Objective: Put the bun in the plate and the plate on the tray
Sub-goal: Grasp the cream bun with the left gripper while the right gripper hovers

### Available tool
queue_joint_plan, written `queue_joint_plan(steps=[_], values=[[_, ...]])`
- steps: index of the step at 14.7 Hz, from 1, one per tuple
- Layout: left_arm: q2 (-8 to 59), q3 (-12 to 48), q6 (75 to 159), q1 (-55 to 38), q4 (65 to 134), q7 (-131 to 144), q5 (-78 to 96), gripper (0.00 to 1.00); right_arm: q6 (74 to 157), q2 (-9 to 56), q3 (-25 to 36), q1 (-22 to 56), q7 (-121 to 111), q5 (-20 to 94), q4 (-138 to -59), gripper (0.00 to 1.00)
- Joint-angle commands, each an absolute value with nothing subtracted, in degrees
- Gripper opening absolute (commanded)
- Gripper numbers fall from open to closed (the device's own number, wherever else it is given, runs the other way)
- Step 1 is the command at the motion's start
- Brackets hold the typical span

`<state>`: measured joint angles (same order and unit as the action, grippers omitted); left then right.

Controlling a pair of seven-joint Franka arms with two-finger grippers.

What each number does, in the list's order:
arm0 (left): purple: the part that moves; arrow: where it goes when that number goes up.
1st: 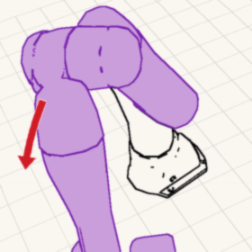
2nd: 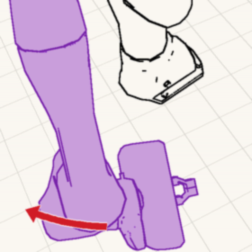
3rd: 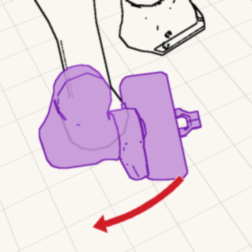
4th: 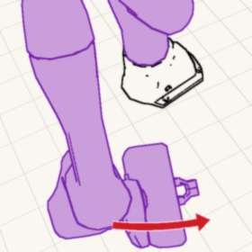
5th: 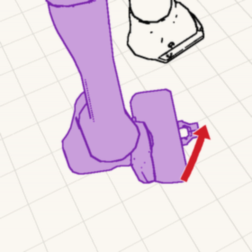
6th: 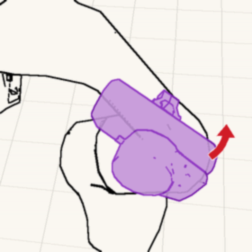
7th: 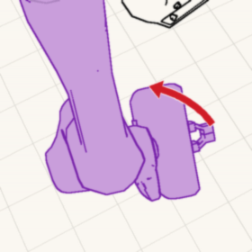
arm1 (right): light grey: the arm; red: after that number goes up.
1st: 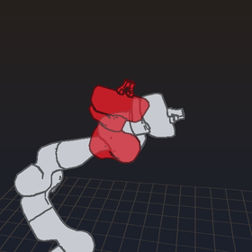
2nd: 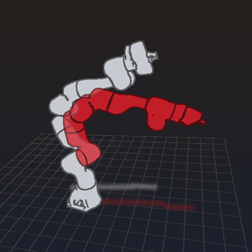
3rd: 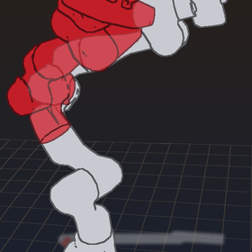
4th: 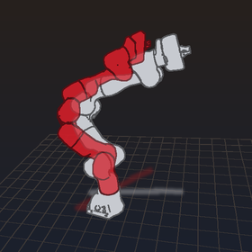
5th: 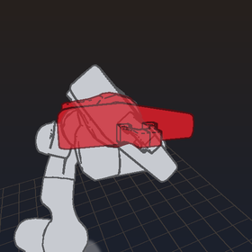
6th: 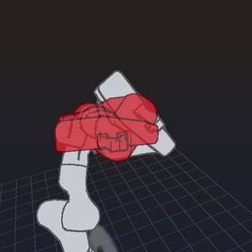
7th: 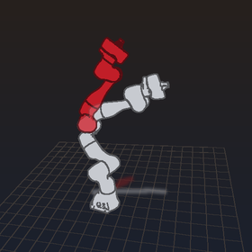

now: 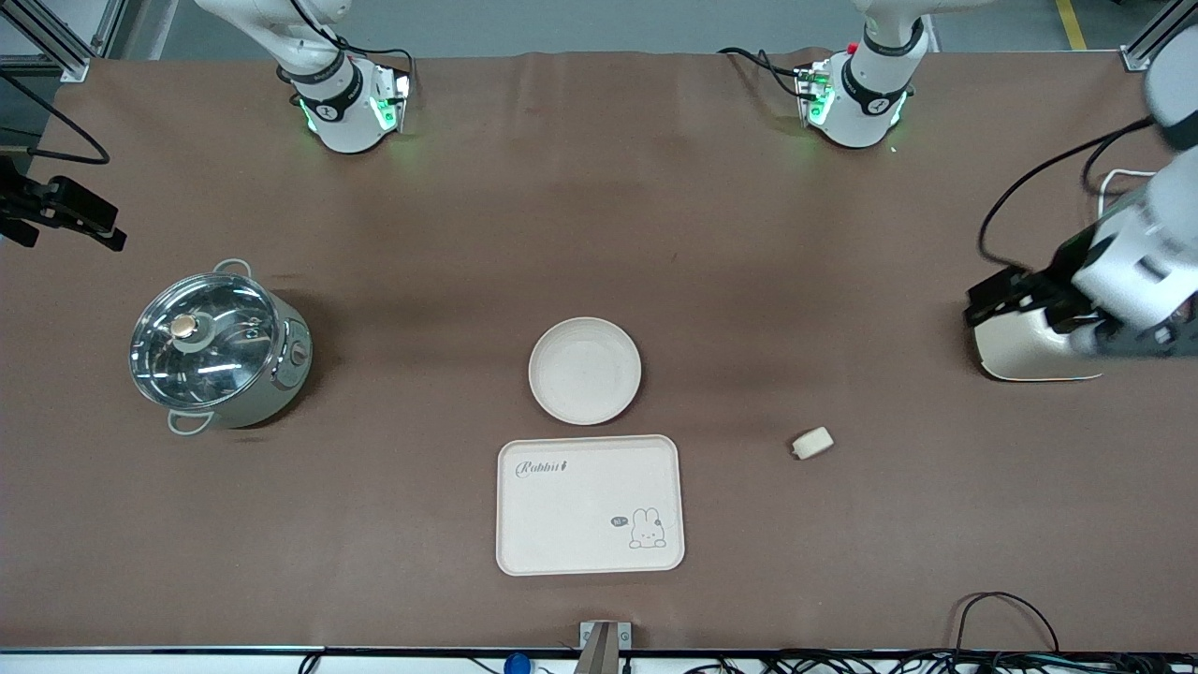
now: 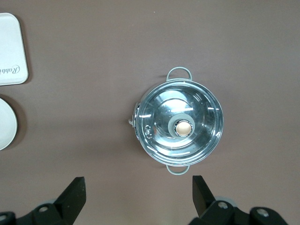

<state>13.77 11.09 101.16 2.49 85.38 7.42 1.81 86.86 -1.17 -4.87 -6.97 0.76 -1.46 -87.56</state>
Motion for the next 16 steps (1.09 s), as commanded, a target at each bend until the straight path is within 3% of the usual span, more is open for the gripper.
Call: queue_joint_plan(steps=[1, 7, 11, 13, 16], values=[[24.93, 11.34, 109.57, 1.15, 83.41, 8.00, 2.72, 1.00, 87.27, -1.67, -5.10, -7.03, 0.79, -1.14, -88.24, 1.00], [39.01, 11.34, 119.78, -0.44, 82.79, 6.94, -0.70, 1.00, 89.73, -1.05, -4.83, -9.75, 0.70, -1.05, -94.82, 1.00], [41.39, 11.34, 122.59, -1.40, 83.06, 7.29, -0.88, 1.00, 95.24, -0.71, -5.10, -7.13, 2.10, 4.03, -100.97, 1.00], [42.89, 11.25, 128.21, -3.07, 82.97, 7.73, -0.97, 1.00, 101.31, 2.79, -5.18, -4.41, 5.26, 4.31, -102.65, 1.00], [44.11, 11.25, 129.02, -2.90, 83.41, 6.68, -1.05, 1.00, 105.54, 7.63, -5.19, 0.07, 10.01, 4.48, -102.74, 1.00]])
